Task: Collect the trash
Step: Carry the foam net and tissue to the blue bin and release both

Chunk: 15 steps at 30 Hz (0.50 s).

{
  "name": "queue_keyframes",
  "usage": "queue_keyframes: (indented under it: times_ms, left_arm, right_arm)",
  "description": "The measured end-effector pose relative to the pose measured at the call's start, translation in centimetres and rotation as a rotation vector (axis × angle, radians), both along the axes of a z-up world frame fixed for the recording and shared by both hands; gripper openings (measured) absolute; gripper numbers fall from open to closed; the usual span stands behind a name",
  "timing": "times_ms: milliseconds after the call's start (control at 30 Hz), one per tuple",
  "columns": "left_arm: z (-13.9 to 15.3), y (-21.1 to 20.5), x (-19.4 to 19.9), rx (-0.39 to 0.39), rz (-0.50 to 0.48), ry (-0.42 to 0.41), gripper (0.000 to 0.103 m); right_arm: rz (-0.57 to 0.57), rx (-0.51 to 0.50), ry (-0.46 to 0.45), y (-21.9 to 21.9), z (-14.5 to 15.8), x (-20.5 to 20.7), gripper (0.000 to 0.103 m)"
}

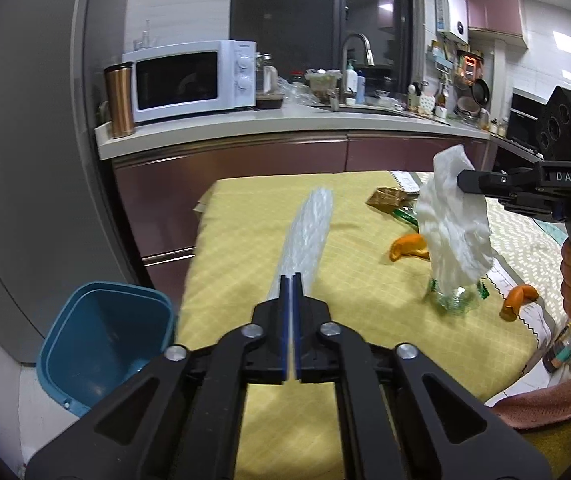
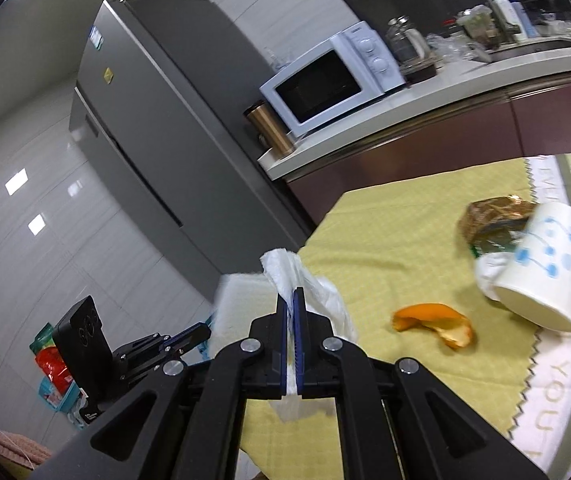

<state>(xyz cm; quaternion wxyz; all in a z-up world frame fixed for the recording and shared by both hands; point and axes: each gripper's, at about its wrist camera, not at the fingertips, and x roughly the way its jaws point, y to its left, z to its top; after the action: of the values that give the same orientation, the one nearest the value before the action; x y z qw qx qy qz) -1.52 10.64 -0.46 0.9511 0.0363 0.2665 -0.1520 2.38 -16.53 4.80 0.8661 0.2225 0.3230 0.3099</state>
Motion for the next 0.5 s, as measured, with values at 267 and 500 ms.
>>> queue_keyframes:
  times_ms: [267, 500]
  left_arm:
    - [-0.2, 2.4, -0.5, -0.044, 0.009, 0.022, 0.001]
    - [-2.0, -0.2, -0.4, -0.031, -0.097, 0.06, 0.037]
  right_arm:
    - [0.07, -0.006, -0.002, 3.3, -0.1, 0.8, 0.002]
    - [0.059, 0.0, 0.03, 3.2, -0.9, 1.0, 0.002]
